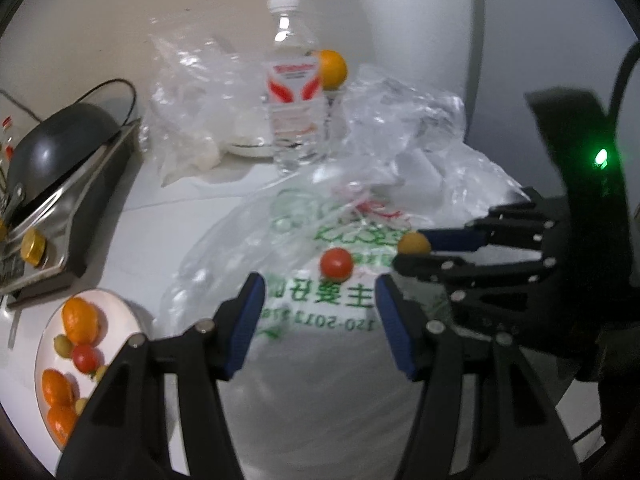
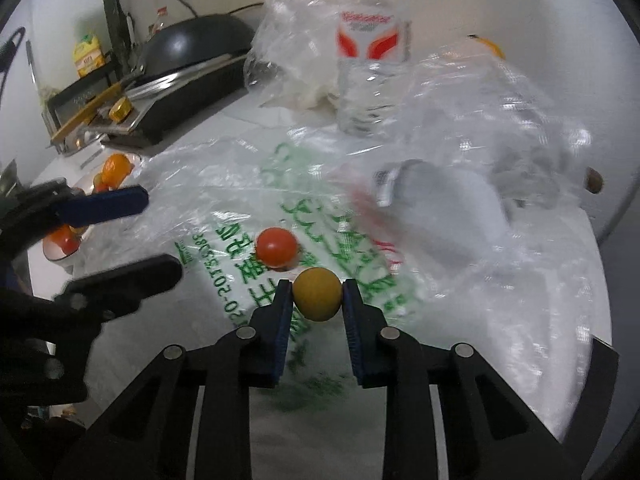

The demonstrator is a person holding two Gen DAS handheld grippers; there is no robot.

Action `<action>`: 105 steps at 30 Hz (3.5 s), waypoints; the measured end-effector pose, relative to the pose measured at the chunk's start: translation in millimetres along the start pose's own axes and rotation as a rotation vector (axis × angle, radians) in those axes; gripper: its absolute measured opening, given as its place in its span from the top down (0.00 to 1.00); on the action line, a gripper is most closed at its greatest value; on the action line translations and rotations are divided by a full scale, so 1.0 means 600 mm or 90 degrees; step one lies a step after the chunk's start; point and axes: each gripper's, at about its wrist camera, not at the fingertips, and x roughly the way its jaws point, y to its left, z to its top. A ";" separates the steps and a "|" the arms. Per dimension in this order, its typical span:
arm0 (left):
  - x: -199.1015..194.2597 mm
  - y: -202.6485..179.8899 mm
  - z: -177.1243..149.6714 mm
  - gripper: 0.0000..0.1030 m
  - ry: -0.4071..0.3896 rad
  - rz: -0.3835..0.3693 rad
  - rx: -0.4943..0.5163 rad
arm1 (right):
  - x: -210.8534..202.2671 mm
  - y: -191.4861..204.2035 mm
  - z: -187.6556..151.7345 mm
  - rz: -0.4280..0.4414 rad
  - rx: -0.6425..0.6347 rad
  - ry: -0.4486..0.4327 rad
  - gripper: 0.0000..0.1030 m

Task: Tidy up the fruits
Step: 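Grasp a small yellow fruit with the right tool while the left tool grasps a red tomato, then carry the yellow fruit to the plate with the right tool while the left tool carries the tomato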

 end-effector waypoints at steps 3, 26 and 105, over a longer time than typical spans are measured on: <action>0.012 -0.013 0.010 0.43 0.007 -0.004 0.011 | -0.012 -0.016 -0.003 -0.002 0.007 -0.014 0.74; 0.136 -0.033 0.054 0.51 0.095 -0.051 0.017 | -0.005 -0.072 -0.009 0.025 0.048 -0.031 0.74; -0.143 0.068 -0.050 0.72 -0.056 -0.033 -0.040 | -0.147 0.153 -0.001 0.001 -0.059 -0.117 0.74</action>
